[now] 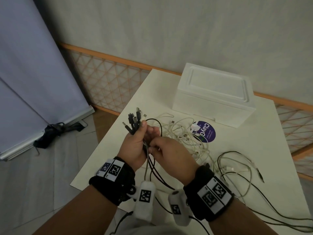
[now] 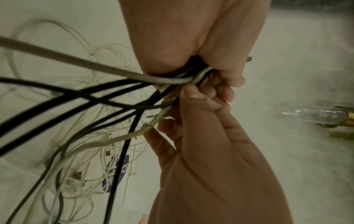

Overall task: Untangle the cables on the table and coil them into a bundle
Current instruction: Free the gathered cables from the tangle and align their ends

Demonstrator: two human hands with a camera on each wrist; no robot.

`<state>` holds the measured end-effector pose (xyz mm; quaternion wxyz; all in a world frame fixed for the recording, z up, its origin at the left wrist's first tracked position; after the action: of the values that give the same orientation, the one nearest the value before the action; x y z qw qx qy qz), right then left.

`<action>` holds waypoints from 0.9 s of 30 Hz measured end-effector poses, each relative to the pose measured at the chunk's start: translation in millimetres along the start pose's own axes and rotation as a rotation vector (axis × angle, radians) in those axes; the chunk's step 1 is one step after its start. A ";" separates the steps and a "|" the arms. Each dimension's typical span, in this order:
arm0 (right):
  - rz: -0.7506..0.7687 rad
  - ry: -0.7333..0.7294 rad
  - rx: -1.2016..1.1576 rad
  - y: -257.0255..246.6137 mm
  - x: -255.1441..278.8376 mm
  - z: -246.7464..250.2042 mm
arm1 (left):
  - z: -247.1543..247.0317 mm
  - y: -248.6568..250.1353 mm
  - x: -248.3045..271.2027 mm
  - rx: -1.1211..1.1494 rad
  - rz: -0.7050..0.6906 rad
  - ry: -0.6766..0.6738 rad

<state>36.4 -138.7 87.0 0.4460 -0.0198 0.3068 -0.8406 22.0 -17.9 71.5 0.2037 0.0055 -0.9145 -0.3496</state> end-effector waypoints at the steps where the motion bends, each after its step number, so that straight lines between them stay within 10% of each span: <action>1: 0.005 0.006 0.002 -1.3 -0.4 -0.2 | 0.6 1.1 -0.6 0.004 0.002 -0.006; 5: -0.013 0.046 0.032 -0.2 2.9 8.8 | 4.7 6.0 -3.0 0.013 0.003 0.041; 19: -0.131 -0.535 0.229 40.8 36.2 34.2 | 15.3 11.4 -11.6 0.056 0.046 0.074; 23: -0.147 -0.217 0.152 30.4 17.1 29.3 | 11.7 8.4 -10.6 0.080 0.061 0.027; 27: -0.219 -0.217 -0.318 -0.9 -3.2 1.1 | 1.2 -1.2 -8.1 0.055 0.036 -0.024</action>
<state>38.0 -136.4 89.2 0.3734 -0.2133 0.3818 -0.8181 28.8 -16.8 66.9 0.1986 -0.0096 -0.9261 -0.3206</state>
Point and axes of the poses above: each hand's wrist, its own x-axis away from the middle knuckle, its own z-axis out of the back of the hand, y = z × x, the point moved 1 cm from there along -x, towards the middle knuckle, and after that the axes turned 9 degrees about z, right-handed, at the moved point
